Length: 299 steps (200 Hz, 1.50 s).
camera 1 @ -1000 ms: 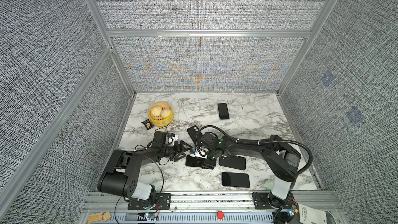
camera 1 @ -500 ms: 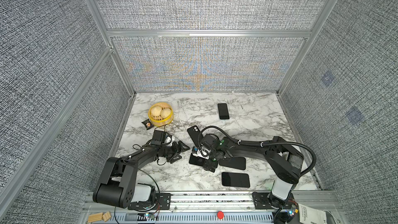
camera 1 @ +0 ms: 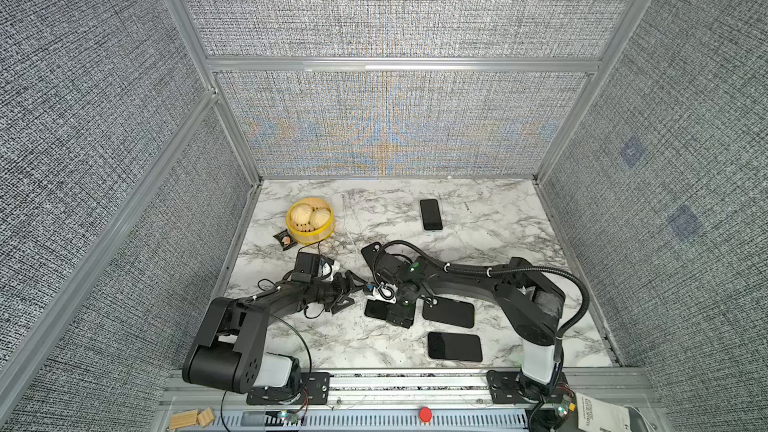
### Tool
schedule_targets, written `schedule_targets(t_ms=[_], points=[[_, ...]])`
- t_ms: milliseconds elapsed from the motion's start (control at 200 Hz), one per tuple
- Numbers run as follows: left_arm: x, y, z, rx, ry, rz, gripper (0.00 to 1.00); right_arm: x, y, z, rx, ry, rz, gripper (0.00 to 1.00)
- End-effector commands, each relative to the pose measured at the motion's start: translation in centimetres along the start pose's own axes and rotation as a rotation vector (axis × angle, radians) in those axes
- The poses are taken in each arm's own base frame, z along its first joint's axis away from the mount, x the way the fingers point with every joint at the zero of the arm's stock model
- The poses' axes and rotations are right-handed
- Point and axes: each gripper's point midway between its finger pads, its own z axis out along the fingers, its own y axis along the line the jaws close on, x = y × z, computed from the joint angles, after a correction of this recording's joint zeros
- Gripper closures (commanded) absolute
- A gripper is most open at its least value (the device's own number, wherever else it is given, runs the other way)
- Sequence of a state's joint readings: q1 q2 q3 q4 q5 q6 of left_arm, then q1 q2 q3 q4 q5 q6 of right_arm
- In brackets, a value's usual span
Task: Put the phone into the phone case
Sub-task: 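Carry the bare black phone with the right gripper toward the left gripper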
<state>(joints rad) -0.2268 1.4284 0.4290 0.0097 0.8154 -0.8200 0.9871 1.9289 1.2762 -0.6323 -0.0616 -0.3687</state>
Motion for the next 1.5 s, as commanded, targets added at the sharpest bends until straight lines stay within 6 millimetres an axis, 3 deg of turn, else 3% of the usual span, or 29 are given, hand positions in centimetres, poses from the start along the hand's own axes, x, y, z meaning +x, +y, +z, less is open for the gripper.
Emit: schedule_targets(t_ms=[0, 410, 735, 1035, 1491], points=[[0.5, 4.4, 0.0, -0.186, -0.026, -0.092, 0.14, 0.6, 0.2, 0.1, -0.025, 0.037, -0.01, 0.04], [0.5, 4.9, 0.1, -0.194, -0.031, -0.103, 0.14, -0.5, 1.1, 0.7, -0.07, 0.015, -0.024, 0.04], [-0.7, 5.7, -1.9, -0.242, -0.117, -0.152, 0.15, -0.8, 0.8, -1.6, -0.036, -0.025, -0.053, 0.06], [-1.9, 6.1, -3.8, -0.27, -0.196, -0.189, 0.15, -0.8, 0.4, -1.2, -0.026, -0.002, -0.076, 0.05], [-1.9, 6.6, -4.2, -0.264, -0.207, -0.201, 0.14, -0.1, 1.4, 0.5, -0.092, 0.044, -0.058, 0.07]])
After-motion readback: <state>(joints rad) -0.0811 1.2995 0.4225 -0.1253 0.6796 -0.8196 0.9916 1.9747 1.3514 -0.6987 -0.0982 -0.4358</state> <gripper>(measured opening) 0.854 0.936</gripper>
